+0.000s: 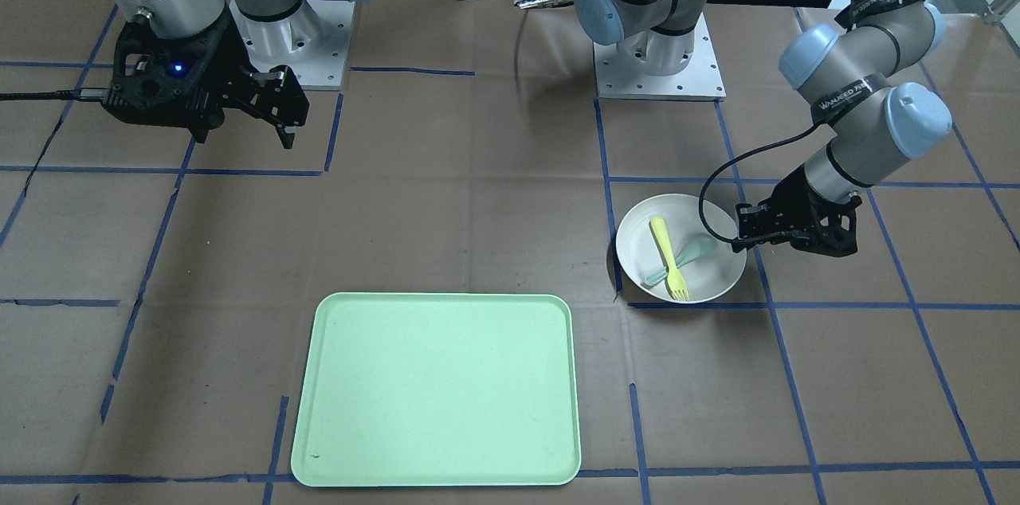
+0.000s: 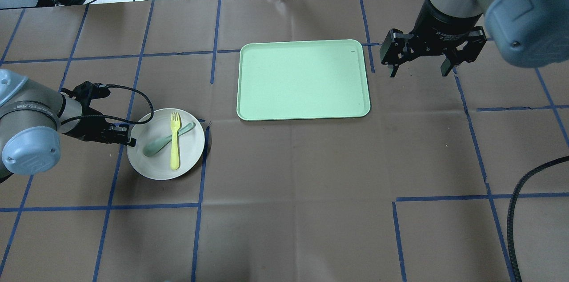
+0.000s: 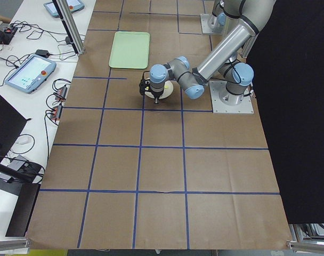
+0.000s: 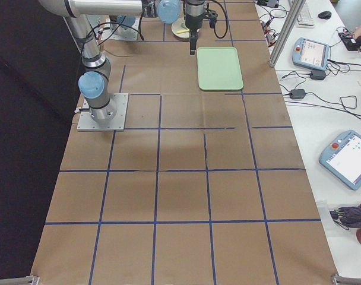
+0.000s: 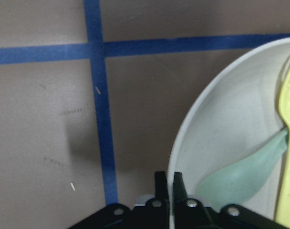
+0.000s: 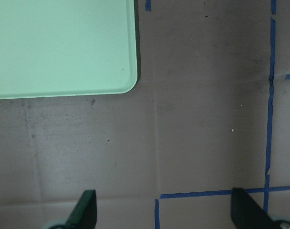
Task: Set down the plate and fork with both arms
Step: 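Slide the plate with the left gripper onto the green tray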
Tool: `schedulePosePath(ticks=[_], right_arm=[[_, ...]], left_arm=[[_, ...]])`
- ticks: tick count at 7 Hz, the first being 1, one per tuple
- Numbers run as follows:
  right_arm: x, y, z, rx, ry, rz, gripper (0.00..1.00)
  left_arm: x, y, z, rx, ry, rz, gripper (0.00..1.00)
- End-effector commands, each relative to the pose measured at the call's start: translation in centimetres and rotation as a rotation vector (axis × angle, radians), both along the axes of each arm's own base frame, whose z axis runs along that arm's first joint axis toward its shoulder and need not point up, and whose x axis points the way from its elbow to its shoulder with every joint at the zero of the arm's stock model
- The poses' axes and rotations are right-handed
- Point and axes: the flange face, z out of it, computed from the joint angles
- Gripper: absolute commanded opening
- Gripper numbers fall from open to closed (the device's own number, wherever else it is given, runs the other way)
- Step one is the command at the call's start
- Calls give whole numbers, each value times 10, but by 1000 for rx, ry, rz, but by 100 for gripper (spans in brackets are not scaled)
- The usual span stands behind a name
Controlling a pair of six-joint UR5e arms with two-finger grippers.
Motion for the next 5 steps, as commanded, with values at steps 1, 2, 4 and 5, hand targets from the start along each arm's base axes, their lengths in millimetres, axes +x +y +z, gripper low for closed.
schedulePosePath(ticks=[1, 2, 4, 5], right_arm=[[0, 0, 0, -1, 0, 0, 100], [0, 0, 0, 0, 0, 2, 100], [0, 0, 0, 0, 0, 0, 100], [0, 0, 0, 0, 0, 2, 100]], left_arm=[[-12, -6, 4, -25, 79, 44, 0], [-18, -12, 3, -32, 118, 69, 0], [-70, -44, 30, -56, 101, 31, 0], [-92, -63, 36, -49, 102, 45, 0]])
